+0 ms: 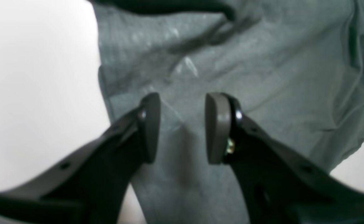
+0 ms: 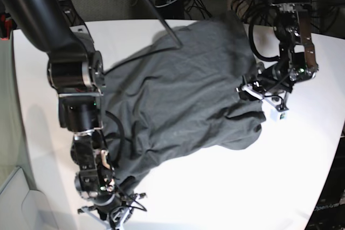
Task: Layout the t-shirt on the table in an organized manner, then fold the t-shirt properly
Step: 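Grasp the shirt edge with the left gripper and drag it away from the right gripper, then move the left gripper onto the shirt's middle and grasp the fabric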
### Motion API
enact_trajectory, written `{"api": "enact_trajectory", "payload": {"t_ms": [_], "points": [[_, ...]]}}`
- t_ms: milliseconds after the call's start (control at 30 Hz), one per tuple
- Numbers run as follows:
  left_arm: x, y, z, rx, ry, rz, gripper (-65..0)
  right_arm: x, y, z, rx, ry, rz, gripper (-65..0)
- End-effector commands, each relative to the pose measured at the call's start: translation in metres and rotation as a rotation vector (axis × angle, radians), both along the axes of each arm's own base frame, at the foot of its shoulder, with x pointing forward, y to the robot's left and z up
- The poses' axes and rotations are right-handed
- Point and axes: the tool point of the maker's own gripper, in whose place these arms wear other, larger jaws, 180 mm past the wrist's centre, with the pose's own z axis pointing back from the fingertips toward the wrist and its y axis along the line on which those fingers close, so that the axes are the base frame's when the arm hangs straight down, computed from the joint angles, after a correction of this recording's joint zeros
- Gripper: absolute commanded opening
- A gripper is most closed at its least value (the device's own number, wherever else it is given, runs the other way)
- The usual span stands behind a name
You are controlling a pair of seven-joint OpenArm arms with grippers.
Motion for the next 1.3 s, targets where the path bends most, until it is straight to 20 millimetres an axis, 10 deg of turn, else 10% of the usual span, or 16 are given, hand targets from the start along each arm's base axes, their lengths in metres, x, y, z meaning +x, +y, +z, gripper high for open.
{"api": "enact_trajectory", "payload": {"t_ms": [0,333,800,933,1267], "points": [[0.009,0.000,0.012,-0.002,-0.042,0.001,-41.1,0.013,-0.003,0.044,0.002,-0.098,-0.006,-60.2],[0.007,-0.067,0.005,-0.056,-0.030,-0.144,-40.9,-0.005,-0.023,0.051,-0.033,-0.143,-0.038,-46.3],[0.023,-0.192,-0.008,-0.211,0.062,-0.319,-41.2,-0.076,-0.061,-0.011,-0.174,0.028,-0.039,-40.6],[0.025,-0.179,-0.037,-0.142,0.092,-0.301,-44.5,-0.080,-0.065,-0.003,-0.187,0.002,-0.043,-40.6],[0.007,-0.067,-0.078,0.104,0.186,-0.240,-57.5,-0.078,-0.079,0.008,-0.216,-0.023,-0.058,-40.6]]}}
